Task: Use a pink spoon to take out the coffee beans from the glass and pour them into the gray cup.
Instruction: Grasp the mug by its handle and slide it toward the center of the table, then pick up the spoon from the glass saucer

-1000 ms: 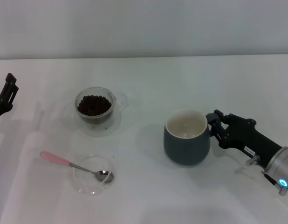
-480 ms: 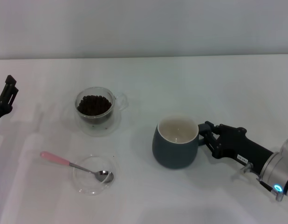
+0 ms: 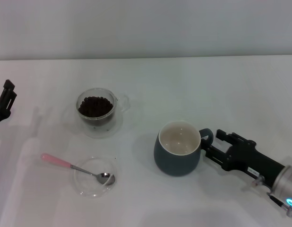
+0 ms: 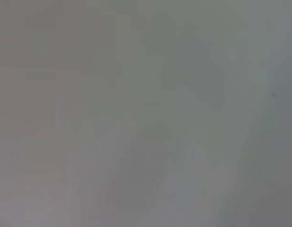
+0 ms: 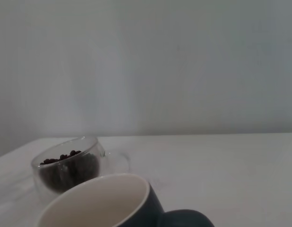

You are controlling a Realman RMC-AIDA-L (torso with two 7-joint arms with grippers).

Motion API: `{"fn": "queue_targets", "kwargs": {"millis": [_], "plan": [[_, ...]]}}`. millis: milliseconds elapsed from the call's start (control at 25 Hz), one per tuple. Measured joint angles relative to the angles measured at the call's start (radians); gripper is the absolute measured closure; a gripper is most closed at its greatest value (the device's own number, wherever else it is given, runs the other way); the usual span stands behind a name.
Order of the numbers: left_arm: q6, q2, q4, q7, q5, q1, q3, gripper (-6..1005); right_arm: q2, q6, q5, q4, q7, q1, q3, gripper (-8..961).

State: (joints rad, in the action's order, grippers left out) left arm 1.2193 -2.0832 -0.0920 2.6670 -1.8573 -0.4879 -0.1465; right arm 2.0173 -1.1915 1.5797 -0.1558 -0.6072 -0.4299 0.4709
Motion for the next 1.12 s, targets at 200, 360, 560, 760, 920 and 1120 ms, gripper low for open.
{"fn": "queue_targets", "kwargs": {"millis": [200,360,560,760,920,1120], "plan": [[0.000,0.000,0.000,-0.001,0.000,0.004,0.003,308,-0.009,-0.055,0.001,0.017,-0.045,0.039,0.038,341],[0.000,0.000,0.000,-0.001,0.000,0.005,0.004,306,-0.011,-0.085,0.000,0.049,-0.096,0.078,0.082,262],[0.001,0.000,0.000,-0.002,0.001,0.008,0.000,307,-0.012,-0.140,-0.013,0.092,-0.105,0.137,0.074,245],[0.023,0.001,0.000,-0.005,0.004,0.041,-0.005,307,-0.012,-0.178,-0.091,0.135,-0.101,0.163,0.065,251],[0.046,0.002,0.000,-0.026,0.005,0.082,-0.005,307,-0.011,-0.180,-0.195,0.143,-0.047,0.154,0.010,257],[0.068,0.004,0.000,-0.126,0.019,0.151,-0.008,308,-0.006,-0.187,-0.308,0.143,0.139,0.105,-0.105,257]]}}
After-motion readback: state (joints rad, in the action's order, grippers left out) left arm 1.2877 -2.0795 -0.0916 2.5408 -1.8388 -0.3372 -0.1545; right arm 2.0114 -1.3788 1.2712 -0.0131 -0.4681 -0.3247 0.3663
